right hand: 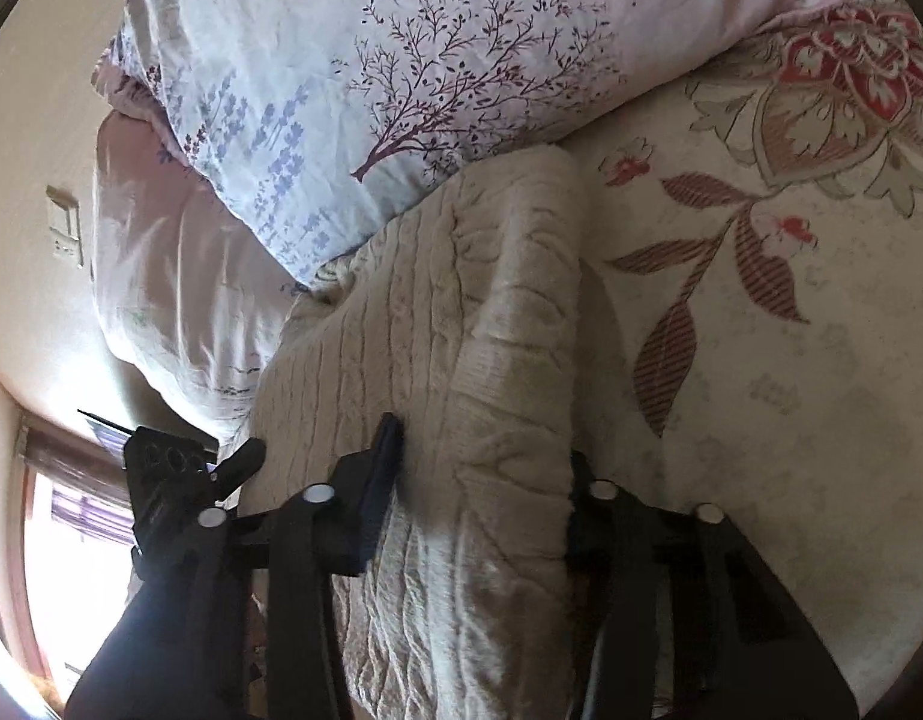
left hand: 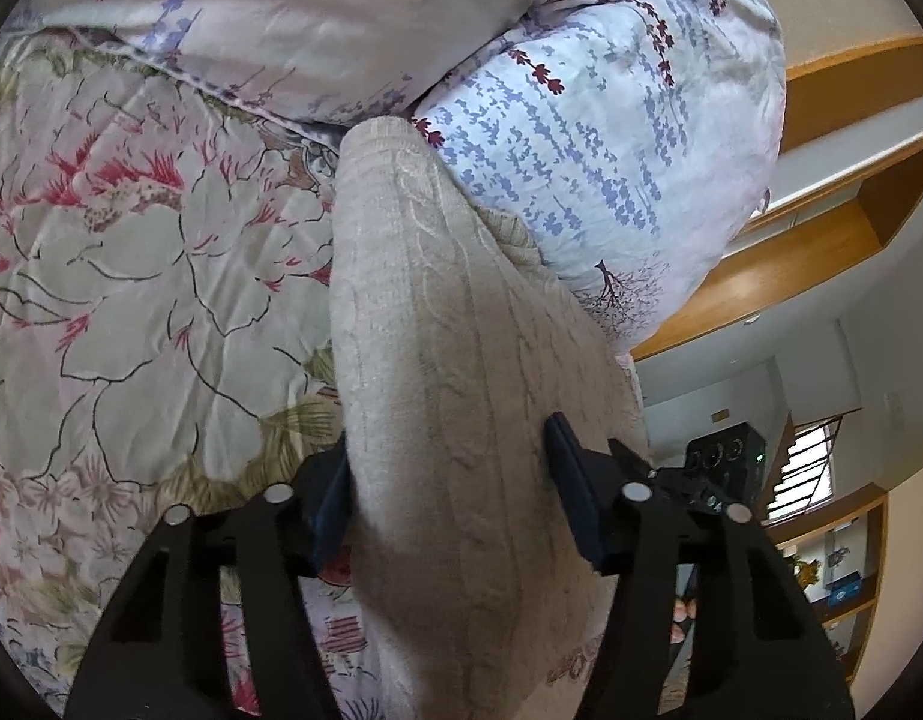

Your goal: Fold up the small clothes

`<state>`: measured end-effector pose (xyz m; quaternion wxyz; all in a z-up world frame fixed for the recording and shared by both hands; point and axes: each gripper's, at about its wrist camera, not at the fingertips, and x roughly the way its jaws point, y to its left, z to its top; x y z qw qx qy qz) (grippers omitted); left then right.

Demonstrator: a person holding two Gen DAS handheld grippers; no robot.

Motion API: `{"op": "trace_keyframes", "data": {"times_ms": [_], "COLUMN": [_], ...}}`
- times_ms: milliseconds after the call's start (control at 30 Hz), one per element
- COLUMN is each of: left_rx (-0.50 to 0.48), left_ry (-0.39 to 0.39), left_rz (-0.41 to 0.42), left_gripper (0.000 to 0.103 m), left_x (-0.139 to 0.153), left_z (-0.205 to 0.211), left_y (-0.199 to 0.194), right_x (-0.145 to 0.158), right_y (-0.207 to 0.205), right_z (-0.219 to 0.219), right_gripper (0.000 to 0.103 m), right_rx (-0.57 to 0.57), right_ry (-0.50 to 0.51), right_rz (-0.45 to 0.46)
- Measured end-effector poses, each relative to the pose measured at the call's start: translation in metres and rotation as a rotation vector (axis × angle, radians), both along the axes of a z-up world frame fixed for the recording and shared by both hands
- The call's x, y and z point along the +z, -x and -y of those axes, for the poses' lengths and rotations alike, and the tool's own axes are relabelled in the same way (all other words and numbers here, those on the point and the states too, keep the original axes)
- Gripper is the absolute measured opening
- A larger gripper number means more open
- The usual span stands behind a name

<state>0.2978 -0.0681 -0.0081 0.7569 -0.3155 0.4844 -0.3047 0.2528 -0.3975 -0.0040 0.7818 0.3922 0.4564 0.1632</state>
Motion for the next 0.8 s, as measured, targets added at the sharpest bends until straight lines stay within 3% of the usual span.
{"op": "trace_keyframes", "data": {"times_ms": [133,233,367,600,700,800], "left_rx": [0.007,-0.003,-0.029,-0.002,0.026,0.067], "left_ry": [0.016,0.003,0.023,-0.049,-0.075,-0.095], "left_rz": [0.013,0.043,0.061,0.129,0.126,0.072], "left_gripper": [0.041,0.036,0.035,0.035,0.036,0.037], "left_x": [0.001,0.007,0.019,0.042,0.04,0.021], "left_z": [-0.004,-0.004,-0.016,-0.079,-0.11,-0.133], "left_y": [0.003,0.007,0.014,0.045,0.052,0.05], "right_x": [0.002,0.008,0.021,0.044,0.045,0.033], "right_y": [0.004,0.008,0.014,0.016,0.016,0.012], "right_z": [-0.001,-0.005,-0.016,-0.087,-0.119,-0.145], "right_gripper": [0.031,0.029,0.027,0.026,0.026,0.027], "right_rx": [-0.004,-0.014,-0.014,0.103,0.145,0.153], "right_ry": [0.004,0.015,0.002,0.081,0.117,0.192], "right_rz": [0.015,0.032,0.075,0.16,0.185,0.163]}}
